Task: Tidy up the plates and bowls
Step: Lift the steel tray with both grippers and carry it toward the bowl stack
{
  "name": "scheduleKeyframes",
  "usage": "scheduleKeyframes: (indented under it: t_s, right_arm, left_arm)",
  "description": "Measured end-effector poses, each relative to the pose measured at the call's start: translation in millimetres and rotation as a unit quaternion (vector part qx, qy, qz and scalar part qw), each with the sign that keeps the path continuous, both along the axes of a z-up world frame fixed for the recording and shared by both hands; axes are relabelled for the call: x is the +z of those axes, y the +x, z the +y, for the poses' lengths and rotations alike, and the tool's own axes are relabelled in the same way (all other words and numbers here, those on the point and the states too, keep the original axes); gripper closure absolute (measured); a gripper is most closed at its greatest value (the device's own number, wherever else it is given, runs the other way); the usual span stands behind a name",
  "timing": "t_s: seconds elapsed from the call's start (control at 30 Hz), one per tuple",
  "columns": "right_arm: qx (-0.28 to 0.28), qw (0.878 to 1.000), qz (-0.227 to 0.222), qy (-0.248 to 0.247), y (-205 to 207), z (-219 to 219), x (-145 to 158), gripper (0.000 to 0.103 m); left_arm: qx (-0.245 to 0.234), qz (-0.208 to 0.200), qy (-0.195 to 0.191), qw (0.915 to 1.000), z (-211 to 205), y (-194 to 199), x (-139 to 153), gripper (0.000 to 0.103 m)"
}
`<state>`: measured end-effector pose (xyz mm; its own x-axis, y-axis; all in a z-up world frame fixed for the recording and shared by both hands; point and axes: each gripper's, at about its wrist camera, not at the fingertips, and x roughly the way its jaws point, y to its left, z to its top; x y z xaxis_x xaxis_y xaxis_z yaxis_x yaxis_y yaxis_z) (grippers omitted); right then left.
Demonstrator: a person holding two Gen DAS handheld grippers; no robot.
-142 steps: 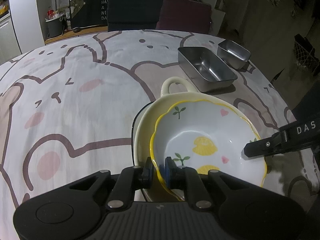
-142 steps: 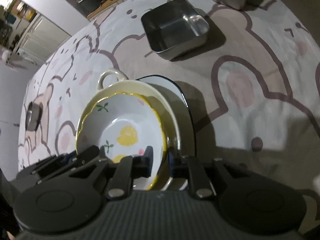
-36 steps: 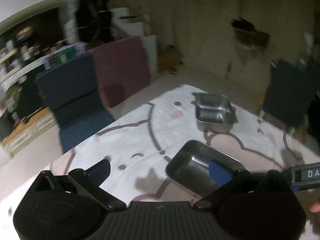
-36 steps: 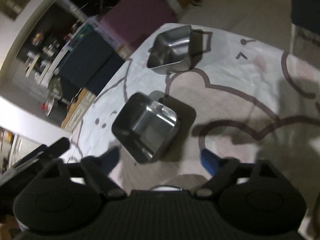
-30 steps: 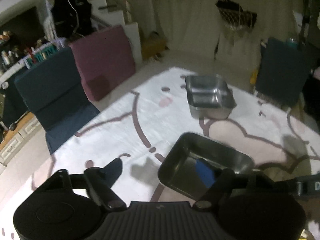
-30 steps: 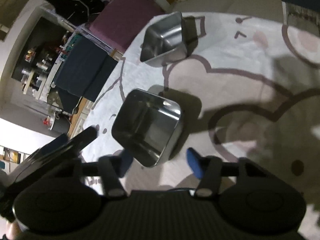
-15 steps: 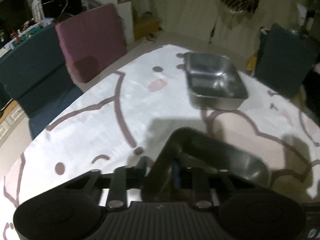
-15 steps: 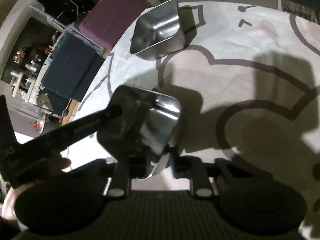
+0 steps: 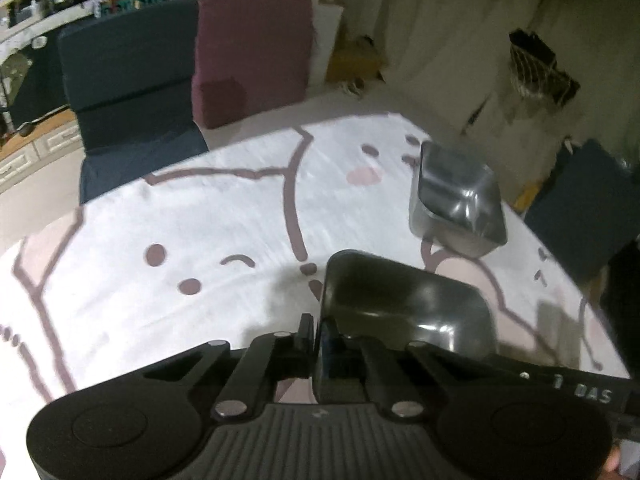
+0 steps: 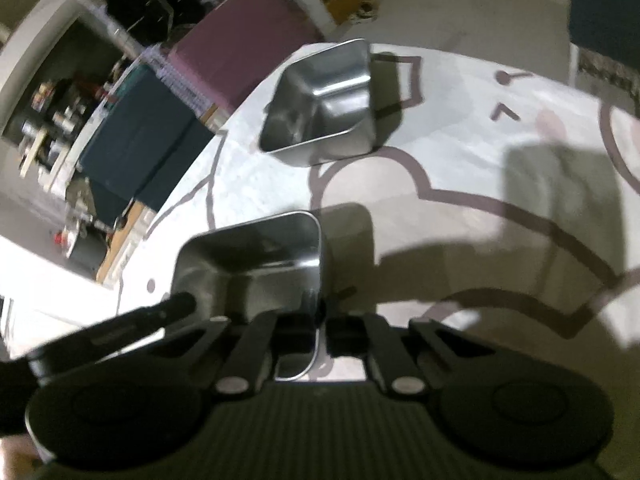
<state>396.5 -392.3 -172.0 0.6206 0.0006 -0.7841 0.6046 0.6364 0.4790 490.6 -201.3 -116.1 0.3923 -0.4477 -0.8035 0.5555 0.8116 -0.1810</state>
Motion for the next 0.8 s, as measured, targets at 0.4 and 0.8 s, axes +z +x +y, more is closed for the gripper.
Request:
scheduleKeyframes:
  t_s: [0.4, 0.8]
  right_arm:
    - [0.138, 0.988, -0.073, -0.015, -12, 44, 52, 0.100]
    - [0.292, 0.952, -0.091, -0.025, -49, 148, 76, 0.099]
  left_arm:
    - [0.114, -0.034, -0.020, 0.9928, 104, -76, 70, 0.100]
    - [0.216, -0.038, -0.011, 0.9757, 214, -180, 84, 0.099]
